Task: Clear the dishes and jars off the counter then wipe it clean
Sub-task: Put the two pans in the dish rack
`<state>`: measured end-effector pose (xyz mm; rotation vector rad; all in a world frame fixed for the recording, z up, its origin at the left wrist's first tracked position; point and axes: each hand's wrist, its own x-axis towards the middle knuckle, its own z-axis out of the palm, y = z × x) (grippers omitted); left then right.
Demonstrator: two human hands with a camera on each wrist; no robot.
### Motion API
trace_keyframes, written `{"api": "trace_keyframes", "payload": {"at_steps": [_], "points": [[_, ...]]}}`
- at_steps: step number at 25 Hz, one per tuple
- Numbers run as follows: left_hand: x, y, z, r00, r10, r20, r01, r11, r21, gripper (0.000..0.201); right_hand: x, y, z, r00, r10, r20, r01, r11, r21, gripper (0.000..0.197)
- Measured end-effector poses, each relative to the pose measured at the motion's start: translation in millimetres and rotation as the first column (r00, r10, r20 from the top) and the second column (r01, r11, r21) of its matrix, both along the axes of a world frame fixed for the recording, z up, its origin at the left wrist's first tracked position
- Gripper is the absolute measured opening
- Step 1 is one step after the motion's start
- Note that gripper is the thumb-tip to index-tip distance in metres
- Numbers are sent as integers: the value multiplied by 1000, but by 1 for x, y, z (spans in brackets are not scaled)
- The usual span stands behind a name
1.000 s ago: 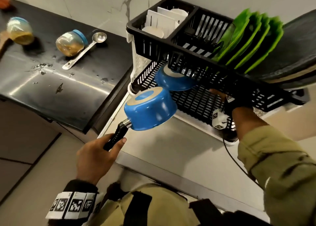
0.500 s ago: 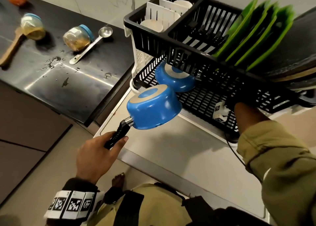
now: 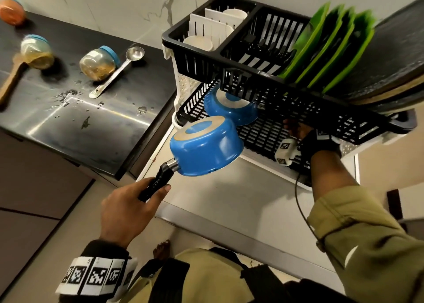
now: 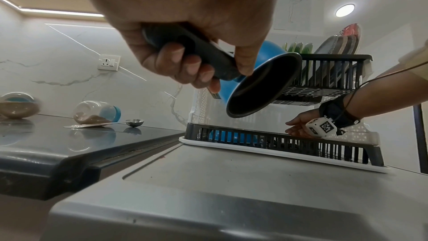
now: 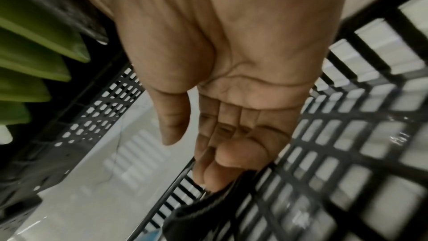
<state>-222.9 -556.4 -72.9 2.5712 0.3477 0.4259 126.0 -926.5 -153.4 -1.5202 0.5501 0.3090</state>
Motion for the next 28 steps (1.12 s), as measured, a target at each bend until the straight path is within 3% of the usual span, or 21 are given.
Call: {"api": "trace_keyframes", "payload": {"at_steps": [1,3,8,9,11,13,15,18,23,28], "points": [[2,1,0,1000,-19,2,19,1000,5,52,-5,3,-6,999,44,-10,-44,999,8,19],[11,7,0,998,-70,-2,70,996,52,53,-65,54,50,995,97,23,-94,991,-91,18],[72,15,3,981,-192,-31,193,946,258,42,-111,66,48,981,78,180,-42,980,-197,20],[86,15,2,977,-210,-42,213,936,280,41,-118,68,48,974,98,207,-37,960,-278,22],[113,12,0,960,-270,-73,279,912,301,41,-130,71,51,945,188,266,-21,849,-528,22],[138,5,0,934,-339,-113,357,877,321,40,-144,71,50,937,300,179,-61,645,-762,21],[158,-2,1,905,-397,-153,425,842,331,39,-165,76,46,939,313,140,-44,514,-857,22],[185,-14,-1,858,-483,-175,513,793,328,39,-196,88,36,924,334,185,30,420,-907,23],[237,-50,-2,726,-619,-299,686,674,272,41,-220,105,26,907,422,15,-104,259,-960,39],[289,-87,-20,558,-710,-430,815,565,126,41,-217,116,38,920,382,-89,-193,245,-950,49]]}}
